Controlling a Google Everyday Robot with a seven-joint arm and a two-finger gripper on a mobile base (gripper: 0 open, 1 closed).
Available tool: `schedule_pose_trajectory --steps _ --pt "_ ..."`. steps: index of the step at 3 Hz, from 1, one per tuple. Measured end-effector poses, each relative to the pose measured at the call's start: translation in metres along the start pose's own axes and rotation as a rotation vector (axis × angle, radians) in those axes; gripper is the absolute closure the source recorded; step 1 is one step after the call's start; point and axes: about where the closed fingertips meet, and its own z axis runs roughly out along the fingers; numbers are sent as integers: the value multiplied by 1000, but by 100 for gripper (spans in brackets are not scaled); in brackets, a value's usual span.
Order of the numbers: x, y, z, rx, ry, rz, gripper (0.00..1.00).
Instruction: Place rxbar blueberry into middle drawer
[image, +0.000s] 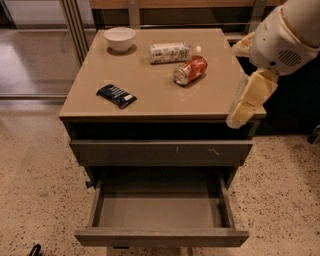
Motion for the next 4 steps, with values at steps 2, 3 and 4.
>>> schedule_pose_trajectory --steps 2,3,4 --pt "-66 -42 53 -82 -93 -71 0" --pt "-66 -42 53 -82 -94 -71 0" --pt "-77 -47 75 -98 -137 -71 0"
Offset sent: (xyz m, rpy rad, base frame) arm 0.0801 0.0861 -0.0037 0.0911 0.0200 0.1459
